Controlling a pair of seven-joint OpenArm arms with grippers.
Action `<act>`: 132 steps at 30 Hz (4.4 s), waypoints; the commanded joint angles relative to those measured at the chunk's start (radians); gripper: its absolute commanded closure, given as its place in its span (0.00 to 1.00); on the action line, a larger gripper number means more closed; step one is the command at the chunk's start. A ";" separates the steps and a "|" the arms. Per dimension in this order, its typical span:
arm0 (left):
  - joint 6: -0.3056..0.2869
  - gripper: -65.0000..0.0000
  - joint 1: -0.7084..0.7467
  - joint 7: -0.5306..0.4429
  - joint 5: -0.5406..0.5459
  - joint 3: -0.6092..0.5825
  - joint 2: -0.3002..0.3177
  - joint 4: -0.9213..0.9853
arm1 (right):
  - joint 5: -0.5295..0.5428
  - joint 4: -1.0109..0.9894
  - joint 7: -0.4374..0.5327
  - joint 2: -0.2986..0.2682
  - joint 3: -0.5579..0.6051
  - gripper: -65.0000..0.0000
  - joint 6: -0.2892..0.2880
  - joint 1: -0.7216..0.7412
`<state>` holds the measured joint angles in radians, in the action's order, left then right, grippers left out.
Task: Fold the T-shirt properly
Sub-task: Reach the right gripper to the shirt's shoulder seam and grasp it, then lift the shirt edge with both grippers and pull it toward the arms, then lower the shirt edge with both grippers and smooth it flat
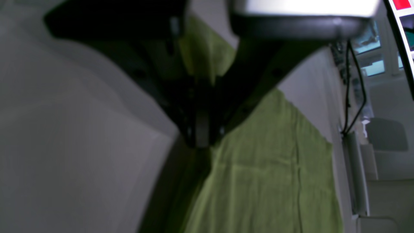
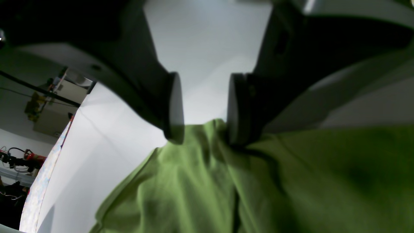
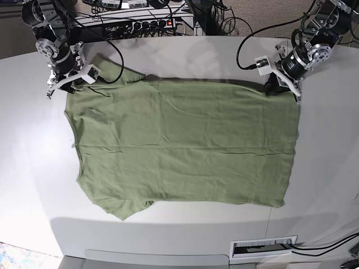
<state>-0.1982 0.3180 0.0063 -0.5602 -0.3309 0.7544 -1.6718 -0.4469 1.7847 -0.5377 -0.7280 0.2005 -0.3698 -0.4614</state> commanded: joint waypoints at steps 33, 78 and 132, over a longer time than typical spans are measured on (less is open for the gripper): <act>0.036 1.00 0.349 0.334 -0.126 -0.006 0.132 -0.283 | 0.112 0.478 -0.256 -0.003 -0.279 1.00 -0.072 -0.365; 0.325 1.00 -0.085 0.084 0.064 0.006 0.052 -0.103 | 0.072 0.432 -0.176 0.141 -0.373 1.00 -0.068 -0.274; -0.034 1.00 -0.206 0.017 0.194 0.006 -0.037 0.058 | 0.255 0.262 -0.086 0.140 -0.314 1.00 0.043 -0.017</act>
<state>-0.2474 0.1257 0.0315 -0.3656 -0.3328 0.7036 -1.6032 -0.1936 2.0342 -0.6392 -0.5705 -0.1043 -0.3393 -0.4828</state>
